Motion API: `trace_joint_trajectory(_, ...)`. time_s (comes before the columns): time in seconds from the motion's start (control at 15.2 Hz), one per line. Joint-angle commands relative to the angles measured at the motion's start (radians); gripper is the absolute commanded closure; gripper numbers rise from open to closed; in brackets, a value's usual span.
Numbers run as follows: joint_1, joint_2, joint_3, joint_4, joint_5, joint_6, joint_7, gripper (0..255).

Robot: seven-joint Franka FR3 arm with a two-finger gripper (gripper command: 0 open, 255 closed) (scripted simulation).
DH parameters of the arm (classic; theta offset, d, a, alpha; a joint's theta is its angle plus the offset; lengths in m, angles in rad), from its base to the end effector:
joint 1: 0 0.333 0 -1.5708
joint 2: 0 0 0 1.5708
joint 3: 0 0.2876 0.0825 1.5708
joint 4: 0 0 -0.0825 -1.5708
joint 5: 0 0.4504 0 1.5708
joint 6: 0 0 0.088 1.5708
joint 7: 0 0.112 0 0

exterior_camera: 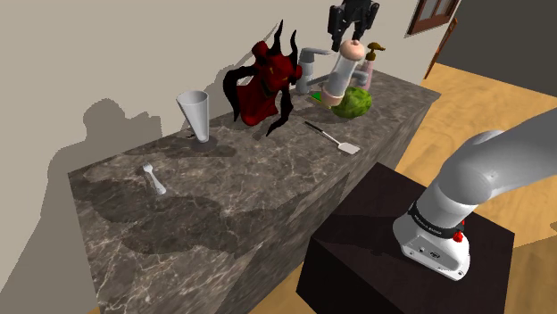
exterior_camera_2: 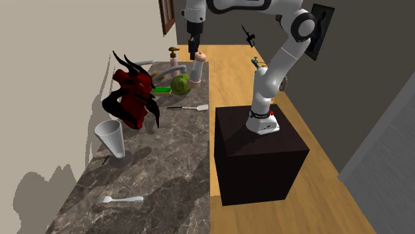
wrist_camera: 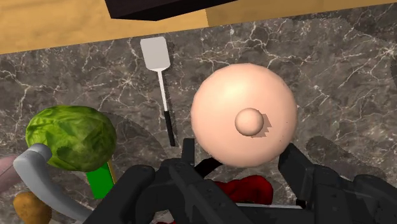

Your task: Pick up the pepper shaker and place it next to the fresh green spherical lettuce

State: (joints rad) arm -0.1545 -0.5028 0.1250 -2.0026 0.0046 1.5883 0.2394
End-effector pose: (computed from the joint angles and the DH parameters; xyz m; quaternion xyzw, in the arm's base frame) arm 0.4760 -0.0028 0.6331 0.9888 -0.1401 0.0451 0.0235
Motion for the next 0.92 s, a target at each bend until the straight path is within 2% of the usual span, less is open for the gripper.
trace_joint_trajectory(0.0,-0.015,-0.01,-0.043,-0.015,-0.015,0.006,-0.055,255)
trace_joint_trajectory(0.46,-0.065,0.0,-0.177,-0.009,-0.064,0.017,-0.227,255)
trace_joint_trajectory(0.86,-0.105,0.051,-0.292,0.039,-0.098,0.029,-0.374,255)
